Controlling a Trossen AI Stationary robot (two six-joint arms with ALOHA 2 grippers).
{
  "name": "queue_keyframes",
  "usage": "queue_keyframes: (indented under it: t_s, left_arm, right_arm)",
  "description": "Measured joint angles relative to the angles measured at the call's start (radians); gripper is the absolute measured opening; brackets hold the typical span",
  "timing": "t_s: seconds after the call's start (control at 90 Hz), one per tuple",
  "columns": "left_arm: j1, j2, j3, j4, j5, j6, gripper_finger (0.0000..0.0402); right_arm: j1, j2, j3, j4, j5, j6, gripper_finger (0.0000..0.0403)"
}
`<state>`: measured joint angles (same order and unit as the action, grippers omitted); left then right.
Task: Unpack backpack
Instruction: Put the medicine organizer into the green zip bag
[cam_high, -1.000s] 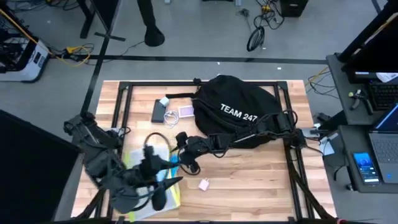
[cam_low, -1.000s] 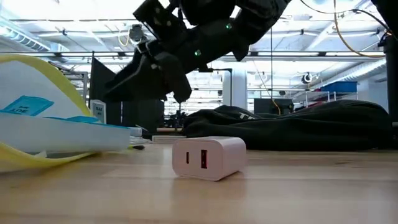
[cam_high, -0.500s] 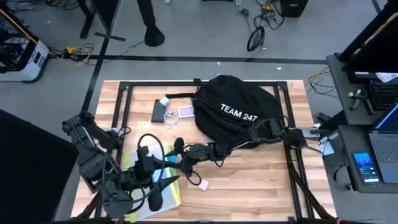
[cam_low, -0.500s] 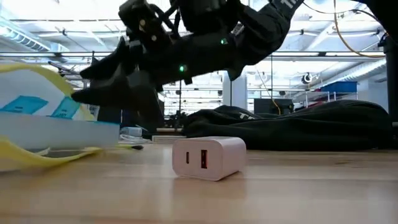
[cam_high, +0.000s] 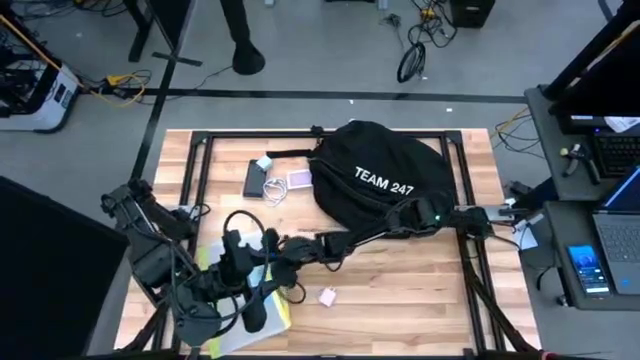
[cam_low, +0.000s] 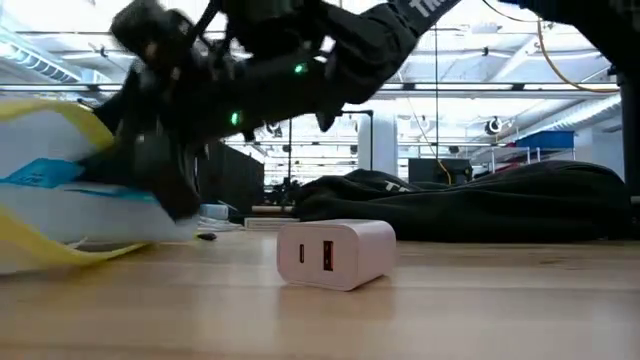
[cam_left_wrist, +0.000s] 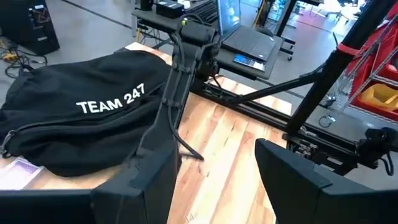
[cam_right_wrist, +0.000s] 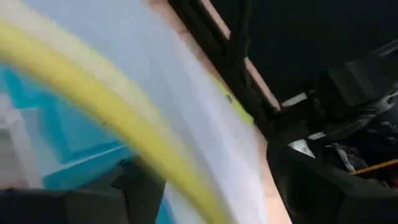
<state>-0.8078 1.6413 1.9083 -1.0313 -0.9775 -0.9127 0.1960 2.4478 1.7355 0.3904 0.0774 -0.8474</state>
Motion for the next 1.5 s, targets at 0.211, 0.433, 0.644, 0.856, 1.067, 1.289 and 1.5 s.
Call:
queue_keyframes:
  t_s: [0.211,0.433,0.644,0.856,1.067,1.289,1.5]
  left_arm:
    - [0.0,0.0,-0.011,-0.009,0.001,-0.026,0.02]
    - [0.0,0.001,-0.066,-0.01,0.003,-0.072,0.02]
    - [0.0,0.002,-0.088,-0.006,0.007,-0.081,0.02]
    - [0.0,0.002,-0.088,-0.007,0.007,-0.08,0.02]
    - [0.005,0.002,-0.088,-0.011,0.008,-0.077,0.02]
    - [0.004,0.002,-0.088,-0.014,0.008,-0.077,0.02]
    - [0.005,0.002,-0.088,-0.038,0.011,-0.077,0.02]
  right_arm:
    - [-0.008,-0.015,0.128,-0.075,0.056,-0.056,0.013]
    - [-0.029,-0.017,0.271,-0.303,0.043,-0.021,0.0011]
    - [-0.031,-0.018,0.271,-0.377,0.054,0.068,0.0052]
    - [-0.031,-0.036,0.27,-0.447,0.051,0.212,0.0114]
    - [-0.044,-0.086,0.27,-0.463,0.061,0.2,0.0188]
    - [-0.067,-0.109,0.271,-0.701,0.082,0.209,0.0224]
    - [-0.098,-0.109,0.27,-0.913,0.115,0.253,0.0227]
